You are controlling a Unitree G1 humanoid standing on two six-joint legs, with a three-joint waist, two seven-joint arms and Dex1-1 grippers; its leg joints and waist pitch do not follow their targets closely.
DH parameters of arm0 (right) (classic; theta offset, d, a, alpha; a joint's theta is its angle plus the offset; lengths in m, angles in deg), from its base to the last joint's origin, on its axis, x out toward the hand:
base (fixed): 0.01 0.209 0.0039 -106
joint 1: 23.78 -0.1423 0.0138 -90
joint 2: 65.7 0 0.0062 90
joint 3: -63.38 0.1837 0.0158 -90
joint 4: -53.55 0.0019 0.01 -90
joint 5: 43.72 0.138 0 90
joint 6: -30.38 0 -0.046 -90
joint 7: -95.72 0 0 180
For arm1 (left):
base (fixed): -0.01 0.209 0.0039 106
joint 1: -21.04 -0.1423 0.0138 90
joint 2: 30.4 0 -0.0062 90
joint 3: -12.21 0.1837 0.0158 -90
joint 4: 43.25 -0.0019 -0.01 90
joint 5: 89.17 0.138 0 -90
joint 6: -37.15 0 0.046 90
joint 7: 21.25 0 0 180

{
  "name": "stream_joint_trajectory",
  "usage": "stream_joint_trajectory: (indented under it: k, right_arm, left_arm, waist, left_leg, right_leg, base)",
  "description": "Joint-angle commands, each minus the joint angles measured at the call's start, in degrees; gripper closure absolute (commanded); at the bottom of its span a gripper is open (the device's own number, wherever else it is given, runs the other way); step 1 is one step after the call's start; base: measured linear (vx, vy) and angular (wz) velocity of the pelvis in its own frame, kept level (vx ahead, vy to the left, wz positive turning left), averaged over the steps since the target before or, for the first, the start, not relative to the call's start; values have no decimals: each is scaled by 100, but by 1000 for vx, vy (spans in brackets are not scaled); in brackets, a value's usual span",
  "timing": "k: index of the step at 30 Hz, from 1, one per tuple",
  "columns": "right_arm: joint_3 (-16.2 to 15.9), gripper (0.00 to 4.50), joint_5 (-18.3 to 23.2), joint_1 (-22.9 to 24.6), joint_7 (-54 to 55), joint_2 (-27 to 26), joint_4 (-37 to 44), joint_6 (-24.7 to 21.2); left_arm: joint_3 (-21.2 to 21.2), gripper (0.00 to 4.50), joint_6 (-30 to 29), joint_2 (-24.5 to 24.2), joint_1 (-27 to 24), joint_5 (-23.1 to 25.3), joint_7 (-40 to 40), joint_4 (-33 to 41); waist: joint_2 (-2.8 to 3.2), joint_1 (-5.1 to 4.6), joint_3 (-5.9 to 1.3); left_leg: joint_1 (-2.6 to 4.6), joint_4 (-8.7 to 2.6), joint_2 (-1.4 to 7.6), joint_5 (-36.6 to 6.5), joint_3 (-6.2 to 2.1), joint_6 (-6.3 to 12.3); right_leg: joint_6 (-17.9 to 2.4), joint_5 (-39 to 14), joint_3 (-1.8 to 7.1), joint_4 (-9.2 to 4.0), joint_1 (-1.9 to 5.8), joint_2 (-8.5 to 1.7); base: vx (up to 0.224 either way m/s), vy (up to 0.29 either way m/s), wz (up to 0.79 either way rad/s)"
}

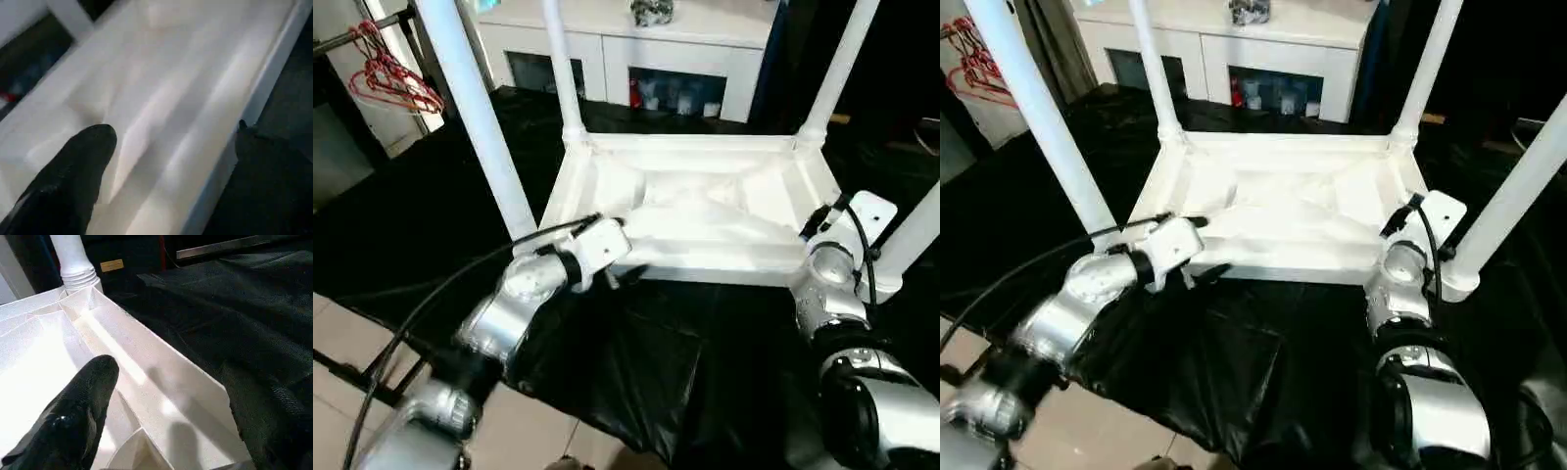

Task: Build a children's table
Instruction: Rotate table base

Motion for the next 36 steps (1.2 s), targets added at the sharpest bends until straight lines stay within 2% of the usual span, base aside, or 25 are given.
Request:
stream_joint_trajectory:
  k: [1,2,4,7,8,10,11,12,14,15,16,18,19,20,21,24,25,27,29,30,32,33,34,35,36]
  right_arm:
    - [53,73,48,125,-166,0,250,-5]
    - [9,73,52,170,-305,-38,340,36]
    - [-163,73,138,335,-1014,-120,678,156]
    - [-433,73,290,587,-1951,-165,1194,125]
    - [-490,73,338,641,-2145,-172,1308,90]
    - [-827,73,562,936,-3061,-136,1907,-85]
    - [-1067,73,653,1152,-3546,-70,2315,-246]
    - [-1186,73,682,1262,-3751,-26,2518,-338]
    - [-1348,73,791,1475,-4167,68,2923,-584]
    - [-1451,73,829,1616,-4437,144,3177,-709]
    - [-1501,73,855,1679,-4554,184,3290,-776]
    - [-1677,73,937,1929,-5014,375,3695,-1019]
    - [-1677,73,937,1929,-5014,375,3695,-1019]
    - [-1724,73,978,2083,-5249,515,3934,-1203]
    - [-1724,73,978,2083,-5249,515,3934,-1203]
    - [-1735,73,1166,2374,-5540,807,4474,-1656]
    - [-1724,73,1242,2491,-5657,925,4670,-1840]
    - [-1717,73,1289,2568,-5735,1003,4796,-1961]
    - [-1743,73,1427,2805,-6121,1276,5075,-2184]
    - [-1767,73,1421,2958,-6327,1481,5212,-2283]
    - [-1765,73,1365,3036,-6398,1602,5247,-2333]
    - [-1753,73,1336,3109,-6451,1697,5289,-2405]
    - [-1744,73,1338,3190,-6519,1770,5348,-2472]
    - [-1744,73,1338,3190,-6519,1770,5348,-2472]
    - [-1760,73,1367,3261,-6602,1828,5410,-2537]
  left_arm:
    - [-272,2,-153,-153,-333,-537,237,517]
    - [-333,2,-231,-216,-514,-705,300,750]
    - [-557,2,-521,-404,-1018,-1124,470,1356]
    - [-897,2,-866,-628,-1583,-1501,649,1938]
    - [-958,2,-921,-667,-1678,-1559,687,2025]
    - [-1207,2,-1175,-883,-2090,-1857,869,2323]
    - [-1362,2,-1343,-1088,-2395,-2060,1022,2524]
    - [-1436,2,-1427,-1204,-2554,-2165,1105,2626]
    - [-1642,2,-1531,-1486,-2840,-2354,1283,2714]
    - [-1829,2,-1527,-1643,-2992,-2469,1429,2679]
    - [-1943,2,-1549,-1694,-3042,-2544,1489,2625]
    - [-2372,2,-1675,-1922,-3246,-2793,1777,2407]
    - [-2372,2,-1675,-1922,-3246,-2793,1777,2407]
    - [-2600,2,-1829,-2082,-3391,-2915,1948,2363]
    - [-2600,2,-1829,-2082,-3391,-2915,1948,2363]
    - [-2999,2,-2137,-2342,-3470,-3214,2037,2249]
    - [-3120,2,-2093,-2349,-3333,-3234,1897,2102]
    - [-3195,2,-2049,-2345,-3231,-3237,1794,1997]
    - [-3285,2,-1734,-2176,-2768,-3005,1302,1616]
    - [-3304,2,-1545,-2036,-2439,-2854,1012,1372]
    - [-3314,2,-1544,-1918,-2219,-2872,919,1263]
    - [-3310,2,-1542,-1819,-2021,-2876,849,1162]
    - [-3281,2,-1581,-1732,-1853,-2927,869,1107]
    - [-3281,2,-1581,-1732,-1853,-2927,869,1107]
    - [-3244,2,-1649,-1662,-1719,-2982,874,1068]
  waist:
    - [-29,-8,-455]
    - [-9,-6,-458]
    - [-21,-24,-442]
    - [-11,-57,-399]
    - [14,-71,-388]
    - [16,-87,-364]
    - [22,-86,-358]
    - [23,-116,-339]
    - [37,-121,-347]
    - [45,-122,-342]
    - [-30,-99,-336]
    - [3,-84,-307]
    - [-2,-76,-305]
    - [-2,-84,-293]
    - [-3,-75,-295]
    - [-70,-24,-305]
    - [-46,-3,-301]
    - [-62,4,-300]
    - [-61,56,-301]
    - [-73,70,-298]
    - [-107,77,-304]
    - [-107,82,-294]
    - [-91,98,-304]
    - [-108,95,-324]
    - [-60,105,-330]
  left_leg:
    - [75,-345,143,-1075,-20,230]
    - [99,-343,150,-1143,-18,218]
    - [66,-366,167,-1186,-30,231]
    - [66,-406,177,-1447,-36,207]
    - [87,-415,181,-1614,-42,188]
    - [96,-439,186,-1760,-44,164]
    - [96,-441,182,-1836,-53,164]
    - [66,-473,189,-1846,-63,179]
    - [113,-471,188,-1908,-57,163]
    - [104,-474,181,-1889,-65,149]
    - [113,-474,182,-1892,-58,172]
    - [138,-492,187,-2027,-56,113]
    - [136,-503,186,-2055,-60,94]
    - [146,-525,194,-2160,-69,50]
    - [161,-519,184,-2183,-68,31]
    - [151,-528,200,-2081,-70,65]
    - [167,-525,192,-2086,-66,54]
    - [156,-531,193,-2064,-74,40]
    - [217,-510,187,-2200,-61,17]
    - [200,-512,185,-2143,-67,4]
    - [145,-528,189,-2034,-94,-20]
    - [144,-532,184,-2023,-87,-26]
    - [191,-508,180,-2067,-80,-39]
    - [153,-510,183,-1960,-98,-31]
    - [146,-506,184,-1914,-98,-31]
  right_leg:
    - [-1200,-613,190,-325,278,-320]
    - [-1195,-661,192,-319,260,-324]
    - [-1148,-763,190,-330,273,-323]
    - [-1080,-1148,193,-374,257,-304]
    - [-1069,-1280,196,-387,249,-299]
    - [-1019,-1502,208,-418,224,-282]
    - [-1016,-1538,210,-406,245,-283]
    - [-969,-1621,214,-415,246,-271]
    - [-978,-1698,229,-442,207,-257]
    - [-993,-1693,229,-430,216,-256]
    - [-975,-1805,241,-442,206,-267]
    - [-914,-2102,249,-477,171,-262]
    - [-879,-2138,251,-485,181,-263]
    - [-846,-2224,255,-494,167,-268]
    - [-833,-2251,259,-491,172,-267]
    - [-803,-2233,284,-488,170,-286]
    - [-787,-2230,286,-489,157,-270]
    - [-770,-2174,286,-498,169,-288]
    - [-679,-2278,284,-545,148,-268]
    - [-680,-2241,288,-538,177,-290]
    - [-623,-2331,275,-522,227,-329]
    - [-583,-2411,274,-539,231,-323]
    - [-598,-2471,278,-558,197,-329]
    - [-619,-2385,277,-528,241,-346]
    - [-630,-2309,278,-521,237,-346]
  base:
    - [0,0,0]
    - [0,0,0]
    - [0,0,0]
    - [0,0,0]
    - [0,0,0]
    - [0,0,0]
    - [0,0,0]
    - [0,0,0]
    - [0,0,0]
    - [0,0,0]
    - [0,0,0]
    - [0,0,0]
    - [0,0,0]
    - [0,0,0]
    - [0,0,0]
    - [0,0,0]
    - [0,0,0]
    - [0,0,0]
    - [0,0,0]
    - [0,0,0]
    - [0,0,0]
    - [0,0,0]
    - [0,0,0]
    - [0,0,0]
    - [0,0,0]
